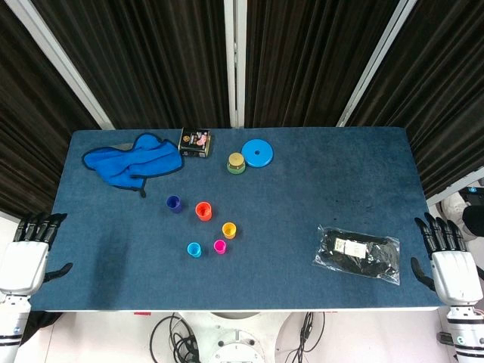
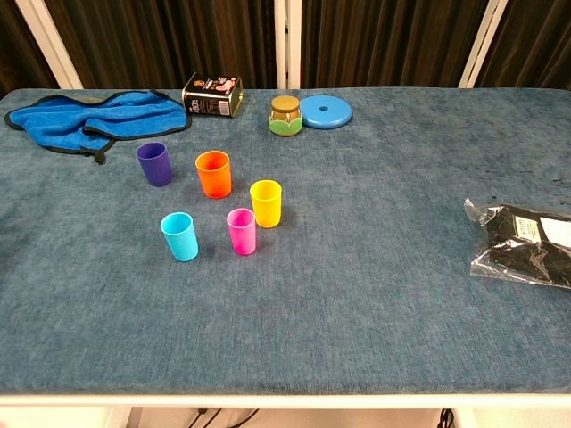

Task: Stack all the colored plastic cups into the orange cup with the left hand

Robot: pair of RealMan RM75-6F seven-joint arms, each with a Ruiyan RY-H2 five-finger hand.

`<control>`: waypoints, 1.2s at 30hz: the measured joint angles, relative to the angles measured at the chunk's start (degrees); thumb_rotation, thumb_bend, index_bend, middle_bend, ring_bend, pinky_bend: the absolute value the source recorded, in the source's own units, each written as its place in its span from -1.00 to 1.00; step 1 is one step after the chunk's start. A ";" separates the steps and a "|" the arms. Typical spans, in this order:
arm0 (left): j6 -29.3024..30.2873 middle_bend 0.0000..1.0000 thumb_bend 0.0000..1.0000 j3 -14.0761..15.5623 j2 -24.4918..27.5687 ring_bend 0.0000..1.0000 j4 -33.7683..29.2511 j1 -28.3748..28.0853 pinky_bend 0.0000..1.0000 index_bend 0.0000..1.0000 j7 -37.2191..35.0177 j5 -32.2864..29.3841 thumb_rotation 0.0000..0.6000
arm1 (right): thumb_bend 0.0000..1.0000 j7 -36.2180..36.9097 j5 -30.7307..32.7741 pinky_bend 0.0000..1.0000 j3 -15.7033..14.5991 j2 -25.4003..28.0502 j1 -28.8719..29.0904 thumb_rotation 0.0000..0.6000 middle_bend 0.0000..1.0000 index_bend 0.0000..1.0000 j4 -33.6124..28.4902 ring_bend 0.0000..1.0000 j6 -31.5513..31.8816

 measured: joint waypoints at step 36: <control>-34.81 -0.74 -0.81 -7.42 -10.63 -0.89 15.28 -27.22 -0.81 -0.72 -7.66 -6.99 1.00 | -0.35 2.14 -2.41 -1.00 -2.13 -0.66 -2.35 1.00 -1.00 -1.00 2.22 -1.00 2.17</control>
